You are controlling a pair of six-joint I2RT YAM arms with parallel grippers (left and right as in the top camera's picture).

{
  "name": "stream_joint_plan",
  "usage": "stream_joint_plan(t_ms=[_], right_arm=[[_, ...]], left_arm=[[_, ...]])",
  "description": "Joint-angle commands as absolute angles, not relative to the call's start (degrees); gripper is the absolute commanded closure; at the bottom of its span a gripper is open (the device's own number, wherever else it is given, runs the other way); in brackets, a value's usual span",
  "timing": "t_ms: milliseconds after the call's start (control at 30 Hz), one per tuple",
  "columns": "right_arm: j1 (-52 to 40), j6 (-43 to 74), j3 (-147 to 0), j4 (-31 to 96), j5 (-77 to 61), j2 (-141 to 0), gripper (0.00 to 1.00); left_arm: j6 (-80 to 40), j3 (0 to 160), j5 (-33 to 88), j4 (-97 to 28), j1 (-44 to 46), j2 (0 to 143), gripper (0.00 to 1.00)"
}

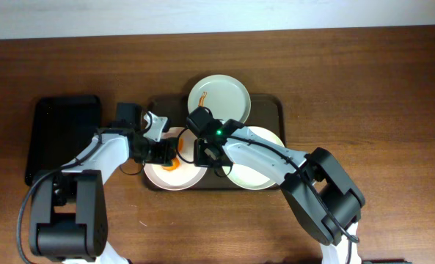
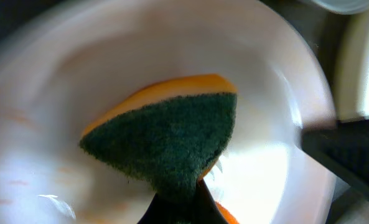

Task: Clean dirty plates on tray and stack at the side
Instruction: 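Scrub the front-left plate with the sponge in the left gripper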

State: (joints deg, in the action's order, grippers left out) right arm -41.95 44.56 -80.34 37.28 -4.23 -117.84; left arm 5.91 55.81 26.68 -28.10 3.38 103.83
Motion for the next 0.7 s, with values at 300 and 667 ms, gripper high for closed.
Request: stream_joint_plan(t_ms=[300, 667], right_arm=[[-42.35, 43.79, -79.66, 37.71, -4.58, -119.44, 0.96], [-42.35, 43.79, -79.66, 38.09, -4.56, -119.44, 0.96]], left_arm=[[0.47, 58.67, 23.33, -45.84, 3.38, 104.64, 1.0], [-13.37, 63.9, 6.15, -41.85, 3.38, 104.64, 1.0]])
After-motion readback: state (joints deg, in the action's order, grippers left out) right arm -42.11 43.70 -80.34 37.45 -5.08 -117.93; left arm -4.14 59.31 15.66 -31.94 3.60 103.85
